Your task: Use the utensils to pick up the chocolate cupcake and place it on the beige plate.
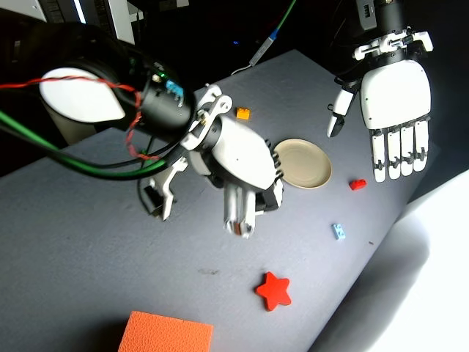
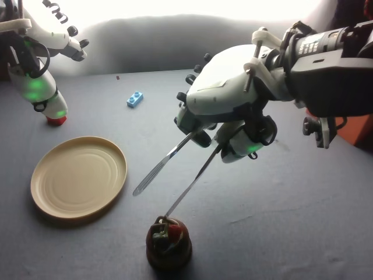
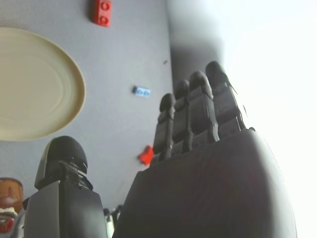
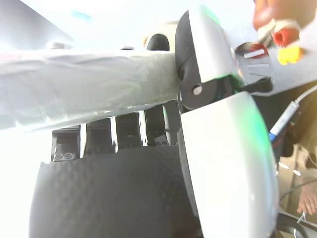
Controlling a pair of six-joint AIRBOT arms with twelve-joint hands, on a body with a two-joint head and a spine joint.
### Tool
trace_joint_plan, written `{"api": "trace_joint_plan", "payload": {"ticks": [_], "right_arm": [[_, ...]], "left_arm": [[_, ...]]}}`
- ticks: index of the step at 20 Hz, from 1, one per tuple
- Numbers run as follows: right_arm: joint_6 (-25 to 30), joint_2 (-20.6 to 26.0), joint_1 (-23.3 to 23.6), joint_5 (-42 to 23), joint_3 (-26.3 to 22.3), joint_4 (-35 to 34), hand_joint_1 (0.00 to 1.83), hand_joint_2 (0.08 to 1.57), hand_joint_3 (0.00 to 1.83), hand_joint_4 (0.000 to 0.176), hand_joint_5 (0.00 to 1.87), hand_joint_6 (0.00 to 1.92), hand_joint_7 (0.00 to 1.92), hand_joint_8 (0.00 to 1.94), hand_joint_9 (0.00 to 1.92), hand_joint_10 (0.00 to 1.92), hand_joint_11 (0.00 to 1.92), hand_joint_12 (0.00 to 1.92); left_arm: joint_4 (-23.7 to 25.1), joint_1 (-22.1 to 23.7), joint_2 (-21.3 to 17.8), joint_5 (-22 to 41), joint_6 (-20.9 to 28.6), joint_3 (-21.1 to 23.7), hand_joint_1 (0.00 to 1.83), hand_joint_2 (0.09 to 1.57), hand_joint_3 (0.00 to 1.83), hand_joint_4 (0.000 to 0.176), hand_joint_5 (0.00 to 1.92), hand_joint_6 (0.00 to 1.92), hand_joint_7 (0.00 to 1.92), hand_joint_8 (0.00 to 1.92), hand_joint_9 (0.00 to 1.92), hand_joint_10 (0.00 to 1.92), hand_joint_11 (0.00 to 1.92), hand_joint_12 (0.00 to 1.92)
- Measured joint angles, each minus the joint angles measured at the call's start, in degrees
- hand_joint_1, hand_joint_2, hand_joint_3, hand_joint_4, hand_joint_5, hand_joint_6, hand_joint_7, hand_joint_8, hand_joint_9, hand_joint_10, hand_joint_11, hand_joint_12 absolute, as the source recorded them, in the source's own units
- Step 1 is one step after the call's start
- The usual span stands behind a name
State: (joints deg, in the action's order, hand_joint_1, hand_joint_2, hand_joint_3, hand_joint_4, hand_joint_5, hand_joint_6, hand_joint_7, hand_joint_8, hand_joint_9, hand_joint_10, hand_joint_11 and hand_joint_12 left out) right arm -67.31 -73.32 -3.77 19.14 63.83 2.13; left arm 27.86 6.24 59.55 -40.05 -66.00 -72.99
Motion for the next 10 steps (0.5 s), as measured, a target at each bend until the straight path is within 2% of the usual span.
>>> {"api": "trace_joint_plan", "payload": {"ticks": [3,4,5,6,7,10], "right_arm": [[0.9,-0.4,0.0,0.5,0.0,0.0,1.08,1.25,0.00,0.000,0.70,1.39,0.41,1.63,0.40,1.85,0.51,1.92],[2.0,-0.5,0.0,1.2,0.0,0.0,1.13,1.30,0.01,0.000,0.61,1.39,0.62,1.68,0.43,1.80,0.51,1.92],[3.0,-0.5,0.1,1.9,-0.1,0.0,1.15,1.30,0.00,0.000,0.63,1.34,0.68,1.67,0.45,1.76,0.54,1.92],[3.4,-0.5,0.5,2.8,-0.2,0.0,1.15,1.30,0.00,0.000,0.63,1.34,0.68,1.67,0.45,1.76,0.54,1.92],[5.0,-0.4,1.2,4.1,-0.6,0.1,1.15,1.29,0.00,0.000,0.63,1.33,0.71,1.63,0.49,1.68,0.54,1.92],[7.4,0.3,2.8,5.2,-1.9,0.0,1.14,1.31,0.00,0.000,0.58,1.39,0.68,1.68,0.42,1.70,0.50,1.92]], "left_arm": [[0.0,0.0,0.0,0.0,0.0,-0.1,0.37,1.06,0.00,0.000,0.12,0.00,0.15,0.00,0.14,0.01,0.00,0.38],[0.0,0.0,0.0,0.0,0.0,-0.1,0.38,1.05,0.00,0.000,0.14,0.01,0.15,0.00,0.14,0.00,0.00,0.39],[0.0,0.0,0.0,0.0,0.0,-0.1,0.38,1.05,0.00,0.000,0.14,0.01,0.15,0.00,0.14,0.00,0.00,0.38],[0.0,0.0,0.0,0.0,0.0,-0.1,0.38,1.05,0.00,0.000,0.14,0.01,0.15,0.00,0.14,0.00,0.00,0.38],[0.0,-0.1,0.0,0.0,-0.1,-0.1,0.38,1.04,0.00,0.000,0.14,0.00,0.17,0.00,0.16,0.01,0.00,0.43],[0.0,-0.1,0.0,0.0,-0.2,-0.1,0.38,1.05,0.00,0.000,0.15,0.00,0.18,0.00,0.17,0.00,0.00,0.45]]}}
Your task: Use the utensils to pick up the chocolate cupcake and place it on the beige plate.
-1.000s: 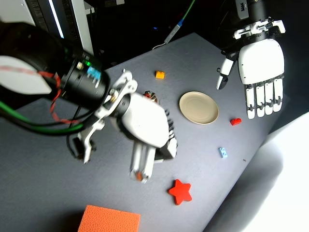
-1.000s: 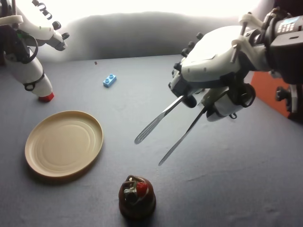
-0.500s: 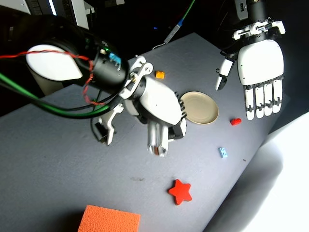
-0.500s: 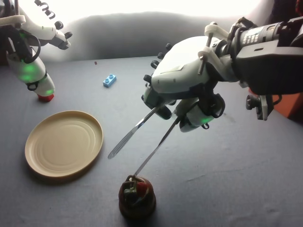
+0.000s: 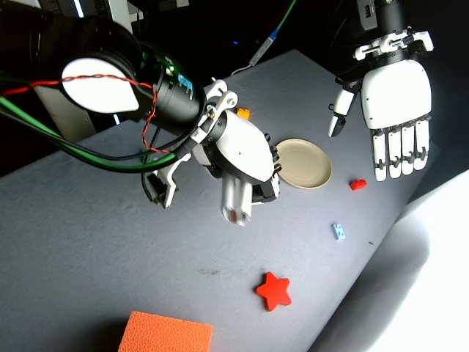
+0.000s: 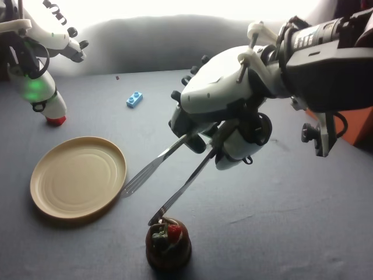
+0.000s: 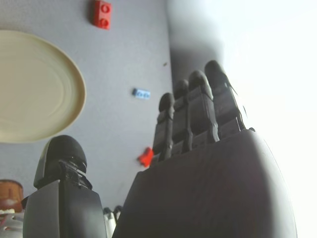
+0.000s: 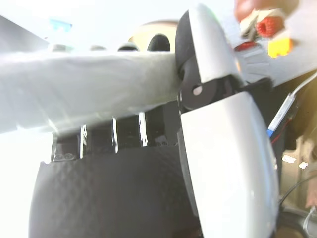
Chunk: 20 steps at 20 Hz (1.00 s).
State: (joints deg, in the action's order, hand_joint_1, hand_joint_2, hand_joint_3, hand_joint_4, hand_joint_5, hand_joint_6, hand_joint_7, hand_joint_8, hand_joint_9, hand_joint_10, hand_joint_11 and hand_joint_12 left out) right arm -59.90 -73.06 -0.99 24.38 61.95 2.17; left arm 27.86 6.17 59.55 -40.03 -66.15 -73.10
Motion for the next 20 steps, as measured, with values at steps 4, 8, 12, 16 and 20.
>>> {"api": "trace_joint_plan", "payload": {"ticks": [4,8,12,16,20], "right_arm": [[1.5,0.0,-0.5,2.3,-0.2,0.0,1.14,1.16,0.00,0.000,0.42,1.02,0.44,1.40,0.44,1.59,0.49,1.92],[1.9,-0.3,-1.7,4.1,-0.2,0.0,1.25,1.29,0.00,0.000,0.40,1.15,0.66,1.55,0.43,1.60,0.45,1.91],[2.3,-0.7,-2.2,3.8,-0.4,0.2,1.26,1.24,0.00,0.000,0.46,0.95,0.64,1.47,0.45,1.53,0.47,1.88],[1.4,-0.8,-3.4,3.1,-0.4,0.3,1.14,1.15,0.00,0.000,0.48,0.87,0.42,1.34,0.44,1.50,0.46,1.86],[-0.2,-1.0,-3.6,0.5,-0.1,0.2,1.13,1.17,0.00,0.000,0.40,0.97,0.39,1.38,0.43,1.55,0.46,1.86]], "left_arm": [[0.0,0.0,0.0,0.0,0.0,0.0,0.34,1.06,0.00,0.000,0.11,0.00,0.13,0.00,0.13,0.00,0.00,0.37],[0.0,0.0,0.0,0.0,0.0,0.0,0.36,1.06,0.00,0.000,0.12,0.00,0.13,0.00,0.13,0.00,0.00,0.39],[0.0,0.0,0.0,0.0,-0.1,0.0,0.36,1.05,0.00,0.000,0.13,0.00,0.15,0.00,0.15,0.00,0.00,0.44],[0.0,0.0,0.0,0.0,-0.1,0.0,0.36,1.06,0.00,0.000,0.13,0.00,0.15,0.00,0.16,0.00,0.00,0.48],[0.0,0.0,0.0,-0.1,-0.2,0.0,0.36,1.06,0.00,0.000,0.12,0.00,0.14,0.00,0.14,0.00,0.00,0.42]]}}
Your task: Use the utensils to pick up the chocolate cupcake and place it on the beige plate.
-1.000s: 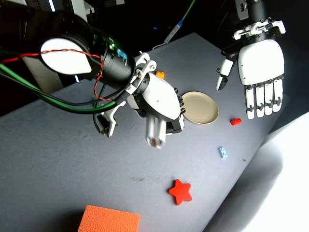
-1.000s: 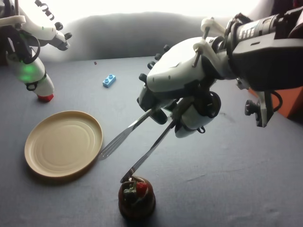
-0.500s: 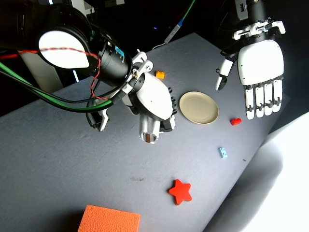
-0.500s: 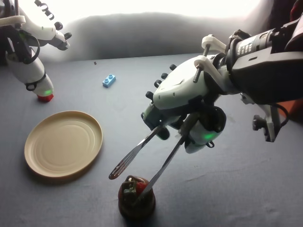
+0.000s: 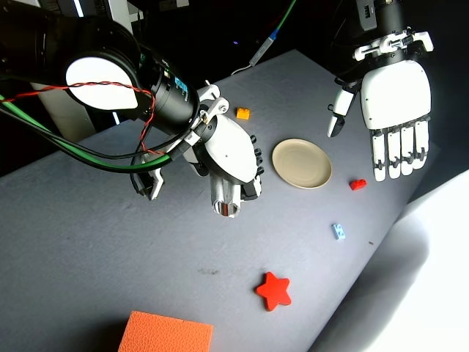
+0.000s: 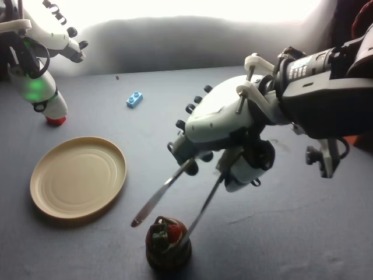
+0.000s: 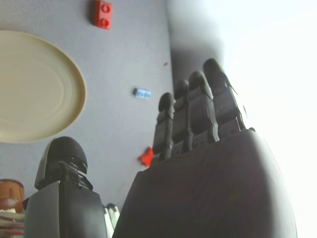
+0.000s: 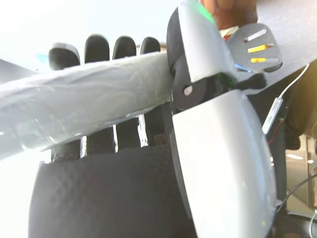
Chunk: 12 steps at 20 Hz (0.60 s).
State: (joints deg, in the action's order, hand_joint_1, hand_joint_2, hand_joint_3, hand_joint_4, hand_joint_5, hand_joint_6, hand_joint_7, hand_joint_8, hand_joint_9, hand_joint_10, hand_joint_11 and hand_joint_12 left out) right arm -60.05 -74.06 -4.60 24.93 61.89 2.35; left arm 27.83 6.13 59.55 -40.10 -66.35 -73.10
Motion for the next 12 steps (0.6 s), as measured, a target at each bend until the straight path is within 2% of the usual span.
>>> {"api": "trace_joint_plan", "payload": {"ticks": [3,6,9,12], "right_arm": [[-0.1,-1.4,-1.4,-1.7,1.7,0.0,1.14,1.15,0.00,0.000,0.38,1.02,0.40,1.34,0.44,1.53,0.49,1.84],[-0.1,-2.3,-2.5,-2.1,3.1,-0.1,1.12,1.16,0.00,0.000,0.37,1.05,0.38,1.40,0.42,1.58,0.46,1.87],[-0.5,-2.6,-3.8,-2.2,3.3,0.0,1.13,1.17,0.00,0.000,0.33,1.10,0.35,1.44,0.38,1.62,0.43,1.92],[-0.6,-2.7,-4.6,-1.3,3.3,0.0,1.15,1.14,0.00,0.000,0.34,1.08,0.36,1.41,0.39,1.60,0.49,1.86]], "left_arm": [[0.0,0.0,0.0,0.0,0.0,0.0,0.36,1.06,0.00,0.000,0.12,0.00,0.14,0.00,0.15,0.00,0.00,0.44],[0.0,0.0,0.0,0.0,0.0,0.0,0.35,1.05,0.00,0.000,0.14,0.01,0.17,0.00,0.17,0.01,0.00,0.55],[0.0,0.0,0.0,0.0,0.0,0.0,0.35,1.07,0.00,0.000,0.13,0.00,0.15,0.00,0.16,0.00,0.00,0.55],[0.0,0.0,0.0,0.0,0.0,0.0,0.35,1.07,0.00,0.000,0.12,0.00,0.13,0.00,0.13,0.00,0.00,0.40]]}}
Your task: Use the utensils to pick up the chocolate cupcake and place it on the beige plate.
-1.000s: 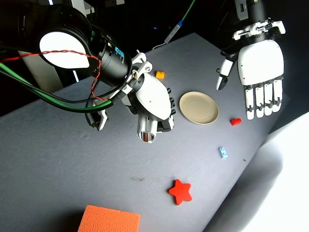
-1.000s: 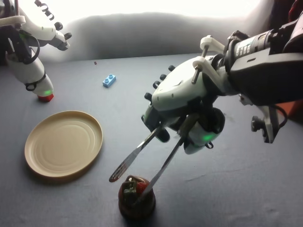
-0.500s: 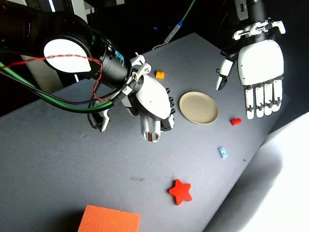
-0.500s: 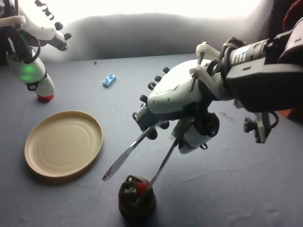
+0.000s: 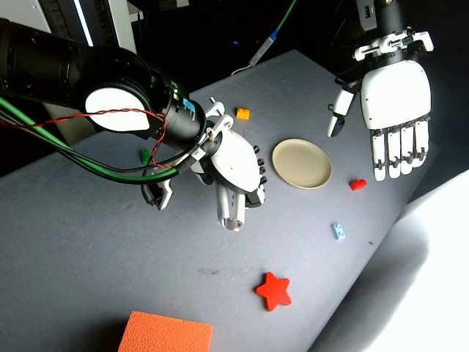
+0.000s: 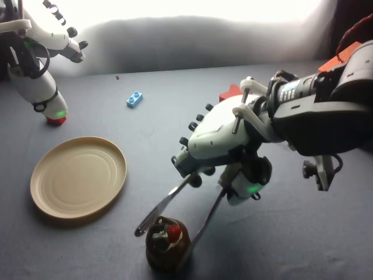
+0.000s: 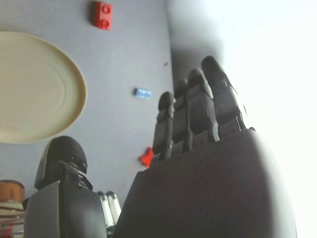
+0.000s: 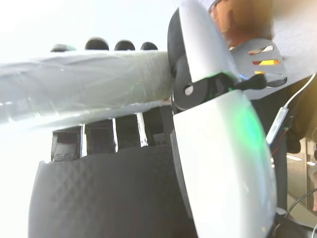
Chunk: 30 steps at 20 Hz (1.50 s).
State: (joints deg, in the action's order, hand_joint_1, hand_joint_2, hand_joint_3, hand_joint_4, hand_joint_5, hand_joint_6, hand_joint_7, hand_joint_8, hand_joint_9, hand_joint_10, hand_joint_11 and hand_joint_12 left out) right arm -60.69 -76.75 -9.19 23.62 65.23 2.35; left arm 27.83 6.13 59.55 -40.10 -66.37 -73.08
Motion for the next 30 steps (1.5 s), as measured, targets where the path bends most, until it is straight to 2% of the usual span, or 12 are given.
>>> {"api": "trace_joint_plan", "payload": {"ticks": [3,5,7,12,14,16,17,20,23,25,26,30], "right_arm": [[-0.1,0.0,0.0,0.2,0.0,0.0,1.13,1.16,0.00,0.000,0.34,1.08,0.35,1.44,0.36,1.62,0.47,1.85],[-0.7,0.0,-0.9,-0.8,0.1,-0.1,1.16,1.15,0.00,0.000,0.37,1.01,0.35,1.38,0.35,1.59,0.46,1.86],[-0.7,-1.0,-1.8,-1.4,1.8,-0.4,1.15,1.13,0.00,0.000,0.39,0.98,0.36,1.36,0.37,1.57,0.47,1.85],[-0.7,-2.7,-2.5,-1.4,5.2,0.1,1.14,1.15,0.00,0.000,0.41,0.95,0.38,1.37,0.40,1.53,0.49,1.79],[-0.8,-2.8,-2.5,-1.5,5.4,0.2,1.13,1.14,0.00,0.000,0.41,0.99,0.37,1.38,0.40,1.54,0.48,1.80],[-0.8,-3.2,-2.5,-1.5,5.4,0.1,1.13,1.15,0.00,0.000,0.41,0.98,0.37,1.39,0.39,1.56,0.45,1.83],[-0.8,-3.4,-2.5,-1.5,5.4,0.1,1.13,1.15,0.00,0.000,0.39,0.97,0.36,1.41,0.38,1.57,0.43,1.83],[-0.8,-3.6,-2.5,-1.5,5.3,0.0,1.13,1.14,0.00,0.000,0.40,0.95,0.36,1.41,0.38,1.62,0.43,1.85],[-0.7,-3.6,-2.5,-1.5,5.3,0.0,1.12,1.15,0.00,0.000,0.30,1.02,0.30,1.47,0.33,1.66,0.39,1.90],[-0.7,-3.6,-2.5,-1.5,5.3,0.0,1.13,1.15,0.00,0.000,0.34,1.02,0.32,1.45,0.35,1.63,0.42,1.88],[-0.8,-3.6,-2.5,-1.5,5.2,0.0,1.13,1.15,0.00,0.000,0.36,1.00,0.33,1.43,0.36,1.62,0.44,1.85],[-0.8,-3.7,-2.5,-1.5,4.9,-0.2,1.11,1.16,0.00,0.000,0.39,0.91,0.38,1.34,0.40,1.54,0.46,1.80]], "left_arm": [[0.0,0.0,0.0,-0.1,0.0,0.0,0.37,1.06,0.00,0.000,0.12,0.00,0.15,0.00,0.14,0.00,0.00,0.42],[0.0,0.0,0.0,-0.1,0.0,0.0,0.36,1.06,0.00,0.000,0.11,0.00,0.14,0.00,0.14,0.00,0.00,0.43],[0.0,0.0,0.0,-0.2,0.0,0.0,0.36,1.06,0.00,0.000,0.12,0.00,0.15,0.00,0.15,0.00,0.00,0.52],[0.0,0.0,0.2,-0.2,-0.1,0.0,0.33,1.07,0.00,0.000,0.14,0.00,0.13,0.00,0.13,0.00,0.00,0.41],[0.0,0.0,0.2,-0.2,-0.1,0.0,0.35,1.07,0.00,0.000,0.14,0.00,0.15,0.00,0.15,0.00,0.00,0.51],[0.0,0.0,0.2,-0.2,-0.1,0.0,0.35,1.07,0.00,0.000,0.11,0.00,0.14,0.00,0.14,0.00,0.00,0.44],[0.0,0.0,0.2,-0.2,-0.1,0.0,0.36,1.06,0.00,0.000,0.12,0.00,0.15,0.00,0.15,0.01,0.00,0.48],[0.0,0.0,0.2,-0.2,-0.1,0.0,0.33,1.06,0.00,0.000,0.10,0.00,0.14,0.00,0.15,0.00,0.00,0.44],[0.0,0.0,0.2,-0.2,-0.3,0.0,0.35,1.05,0.00,0.000,0.11,0.00,0.16,0.00,0.16,0.00,0.00,0.42],[0.0,0.0,0.2,-0.2,-0.3,0.0,0.35,1.06,0.00,0.000,0.12,0.00,0.15,0.00,0.15,0.00,0.00,0.39],[0.0,0.0,0.2,-0.2,-0.3,0.0,0.36,1.05,0.00,0.000,0.13,0.00,0.17,0.00,0.18,0.01,0.00,0.46],[0.0,0.0,0.2,-0.2,-0.4,0.2,0.37,1.05,0.00,0.000,0.11,0.00,0.16,0.00,0.16,0.00,0.00,0.38]]}}
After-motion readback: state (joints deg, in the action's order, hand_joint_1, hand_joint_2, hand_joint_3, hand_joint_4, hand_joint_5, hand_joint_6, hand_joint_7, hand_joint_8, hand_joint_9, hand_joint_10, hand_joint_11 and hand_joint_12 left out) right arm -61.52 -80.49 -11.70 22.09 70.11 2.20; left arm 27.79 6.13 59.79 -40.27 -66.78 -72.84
